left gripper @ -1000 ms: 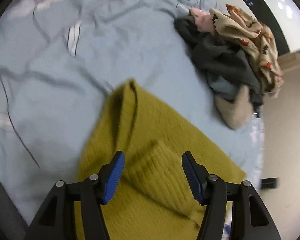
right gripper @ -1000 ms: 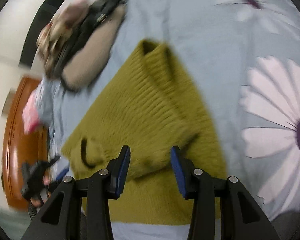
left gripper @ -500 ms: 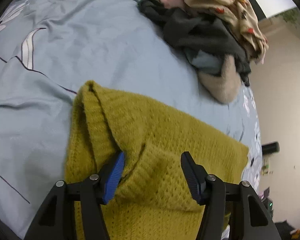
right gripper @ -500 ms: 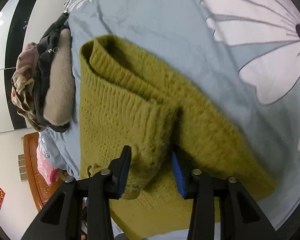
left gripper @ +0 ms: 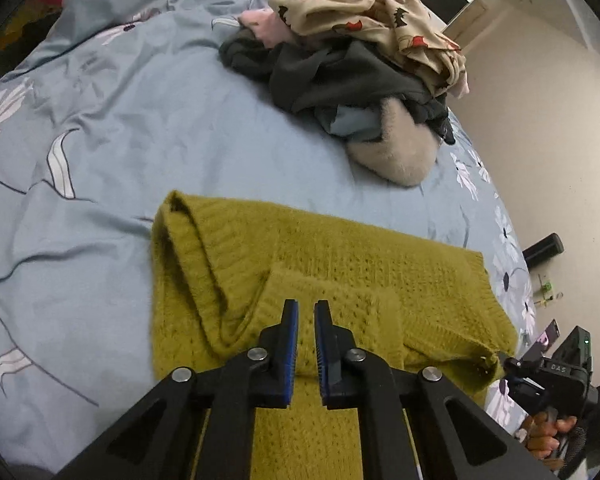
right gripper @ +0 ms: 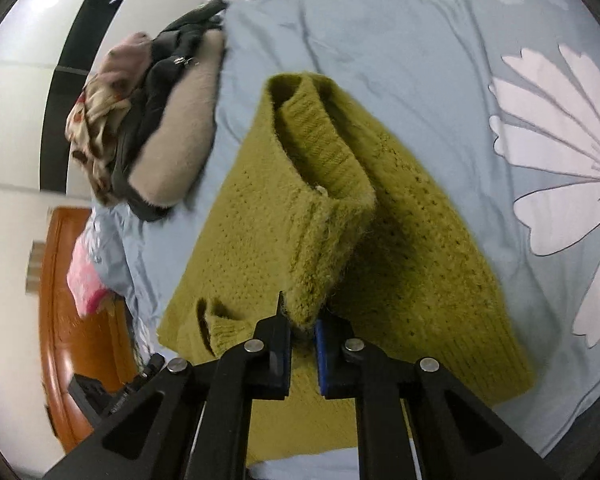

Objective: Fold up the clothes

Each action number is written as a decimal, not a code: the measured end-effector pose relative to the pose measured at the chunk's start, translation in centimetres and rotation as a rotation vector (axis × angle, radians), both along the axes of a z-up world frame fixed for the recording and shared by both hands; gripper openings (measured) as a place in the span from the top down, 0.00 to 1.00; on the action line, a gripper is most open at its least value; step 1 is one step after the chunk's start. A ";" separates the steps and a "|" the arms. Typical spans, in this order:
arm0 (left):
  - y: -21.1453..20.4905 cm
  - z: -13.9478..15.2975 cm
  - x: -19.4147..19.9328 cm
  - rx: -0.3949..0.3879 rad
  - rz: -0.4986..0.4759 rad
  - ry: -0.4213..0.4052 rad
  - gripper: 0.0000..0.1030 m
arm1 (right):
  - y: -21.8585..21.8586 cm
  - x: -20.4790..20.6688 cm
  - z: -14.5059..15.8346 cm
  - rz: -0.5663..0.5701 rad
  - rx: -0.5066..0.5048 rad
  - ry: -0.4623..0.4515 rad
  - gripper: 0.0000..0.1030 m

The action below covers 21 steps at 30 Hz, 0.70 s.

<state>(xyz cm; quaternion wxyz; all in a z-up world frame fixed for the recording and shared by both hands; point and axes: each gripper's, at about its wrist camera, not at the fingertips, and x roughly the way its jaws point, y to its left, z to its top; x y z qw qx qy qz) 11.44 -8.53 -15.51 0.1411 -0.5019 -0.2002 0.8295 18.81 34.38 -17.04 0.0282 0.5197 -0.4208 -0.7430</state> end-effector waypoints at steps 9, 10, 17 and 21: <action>1.6 -2.1 -2.7 -0.114 -0.065 -0.030 0.60 | 0.0 1.7 -2.2 -0.004 -0.021 -0.059 0.91; 1.7 -2.4 -3.3 -0.117 -0.063 -0.035 0.54 | 0.0 1.7 -2.2 0.000 -0.019 -0.060 0.91; 3.1 -3.4 -4.9 -0.127 -0.146 -0.043 0.70 | 0.1 1.6 -2.3 0.006 -0.002 -0.076 0.91; 2.5 -2.2 -3.5 -0.077 -0.148 0.002 0.96 | 0.3 1.8 -2.6 -0.005 -0.010 -0.077 0.91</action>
